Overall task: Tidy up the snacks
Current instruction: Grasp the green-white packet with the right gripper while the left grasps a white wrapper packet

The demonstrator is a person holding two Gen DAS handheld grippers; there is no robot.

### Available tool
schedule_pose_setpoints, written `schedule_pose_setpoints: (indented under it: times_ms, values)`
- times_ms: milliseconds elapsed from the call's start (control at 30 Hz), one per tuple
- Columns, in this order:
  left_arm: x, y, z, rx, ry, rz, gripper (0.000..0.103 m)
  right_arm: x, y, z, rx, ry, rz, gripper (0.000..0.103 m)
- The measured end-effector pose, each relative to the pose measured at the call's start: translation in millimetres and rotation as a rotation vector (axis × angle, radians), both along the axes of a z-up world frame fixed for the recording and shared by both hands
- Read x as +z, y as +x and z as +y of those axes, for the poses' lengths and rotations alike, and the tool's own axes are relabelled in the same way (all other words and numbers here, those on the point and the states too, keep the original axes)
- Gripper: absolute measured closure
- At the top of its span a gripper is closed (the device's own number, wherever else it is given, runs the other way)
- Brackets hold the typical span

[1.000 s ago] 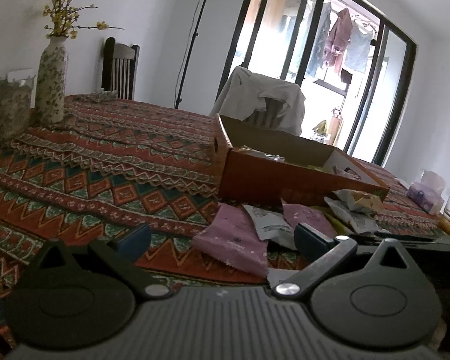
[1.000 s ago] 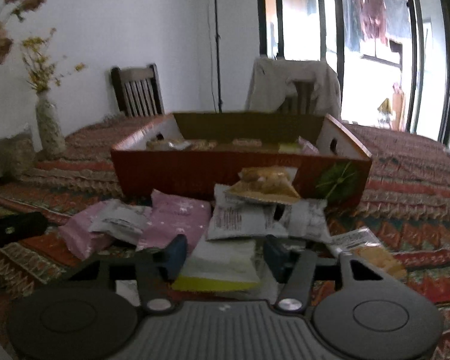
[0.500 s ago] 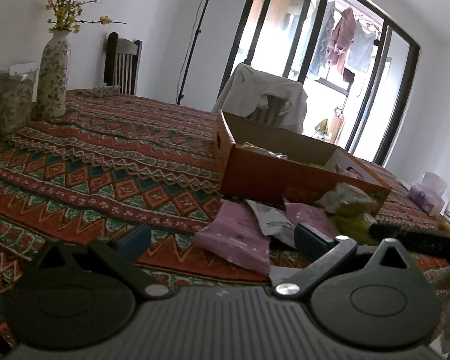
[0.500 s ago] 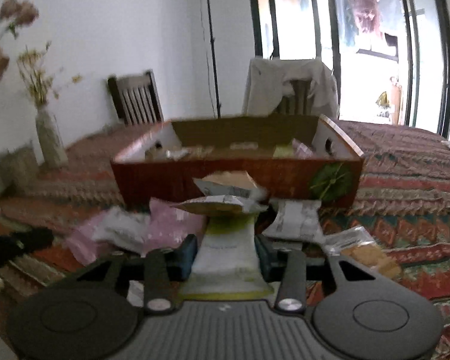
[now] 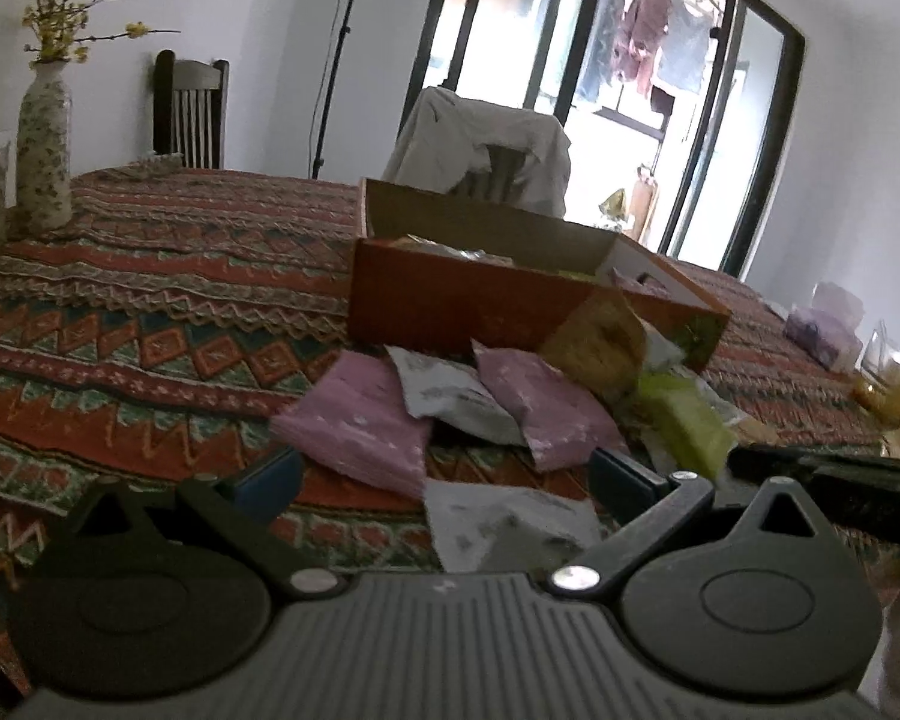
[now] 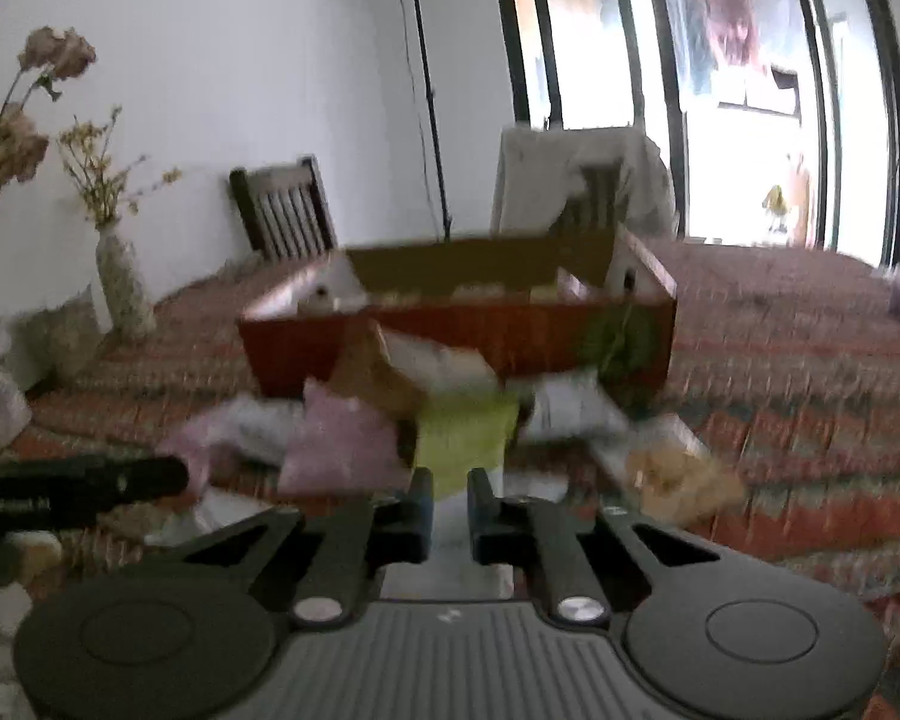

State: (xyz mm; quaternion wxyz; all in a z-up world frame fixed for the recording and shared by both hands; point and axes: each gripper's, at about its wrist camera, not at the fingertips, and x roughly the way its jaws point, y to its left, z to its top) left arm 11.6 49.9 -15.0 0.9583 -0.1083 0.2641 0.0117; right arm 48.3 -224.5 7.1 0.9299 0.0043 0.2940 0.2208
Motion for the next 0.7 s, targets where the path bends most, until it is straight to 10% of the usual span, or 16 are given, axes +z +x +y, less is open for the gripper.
schedule_pose_setpoints:
  times_ms: [67,133,200,400,700]
  values:
    - [0,-1,-4,-0.001,0.007,0.004,0.0,1,0,-1,0.008,0.013,-0.006,0.083]
    - [0,-1,-7,0.001,0.012,0.008,0.0,3,0,1,0.009,0.017,-0.025,0.046]
    - [1,-1,-9,0.002,0.019,0.012,0.0,2,0,5,0.013,0.011,-0.035,0.034]
    - [-3,4,-18,-0.01,0.038,0.044,0.0,-17,10,6,-0.005,-0.02,0.02,0.064]
    - [-18,27,-42,-0.01,0.069,0.148,0.0,-8,-9,-19,-0.015,0.054,-0.075,0.065]
